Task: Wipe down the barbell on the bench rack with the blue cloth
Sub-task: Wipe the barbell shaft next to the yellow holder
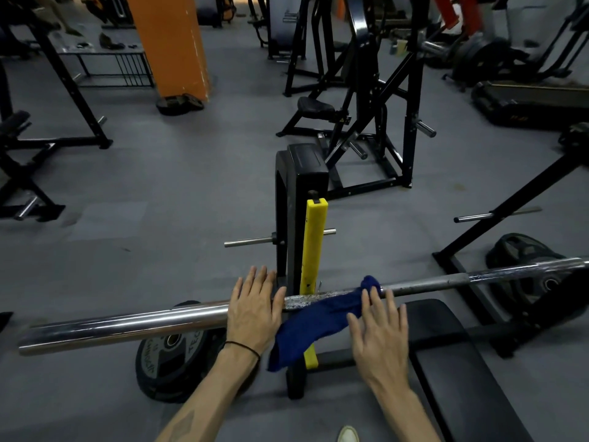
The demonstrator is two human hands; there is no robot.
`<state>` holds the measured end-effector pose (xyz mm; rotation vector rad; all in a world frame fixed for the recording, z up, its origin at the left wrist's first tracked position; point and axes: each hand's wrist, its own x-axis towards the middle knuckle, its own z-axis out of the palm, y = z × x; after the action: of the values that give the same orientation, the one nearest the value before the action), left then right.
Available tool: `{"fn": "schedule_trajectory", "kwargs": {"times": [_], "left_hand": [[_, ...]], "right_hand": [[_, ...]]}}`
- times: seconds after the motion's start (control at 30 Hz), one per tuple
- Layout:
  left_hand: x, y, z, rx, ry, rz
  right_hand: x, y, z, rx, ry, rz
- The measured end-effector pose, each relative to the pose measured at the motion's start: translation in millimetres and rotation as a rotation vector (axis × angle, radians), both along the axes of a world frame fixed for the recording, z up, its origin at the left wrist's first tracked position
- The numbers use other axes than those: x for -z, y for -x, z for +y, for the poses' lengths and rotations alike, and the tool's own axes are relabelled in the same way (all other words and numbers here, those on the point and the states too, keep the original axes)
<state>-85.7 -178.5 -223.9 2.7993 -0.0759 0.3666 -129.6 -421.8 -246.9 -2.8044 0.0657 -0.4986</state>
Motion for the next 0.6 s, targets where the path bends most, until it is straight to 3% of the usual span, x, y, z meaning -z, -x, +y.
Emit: {"fn": "schedule_trajectory", "kwargs": {"times": [0.23,0.47,0.6], "left_hand": [[1.2,0.6,-1.7,-0.006,0.01,-0.017],[3.5,3.2,1.0,0.01,0.002,-0.045],[5.8,4.8,-0.5,0.007,-0.024,-0.051]], "right_hand": [[6.7,5.5,80.3,-0.281,-0.102,0.014],[-1.3,-9.2,-12.9,-0.081,0.002,-0.041],[-0.3,-6.5,18.7,-0.044,-0.175,-0.037]]}}
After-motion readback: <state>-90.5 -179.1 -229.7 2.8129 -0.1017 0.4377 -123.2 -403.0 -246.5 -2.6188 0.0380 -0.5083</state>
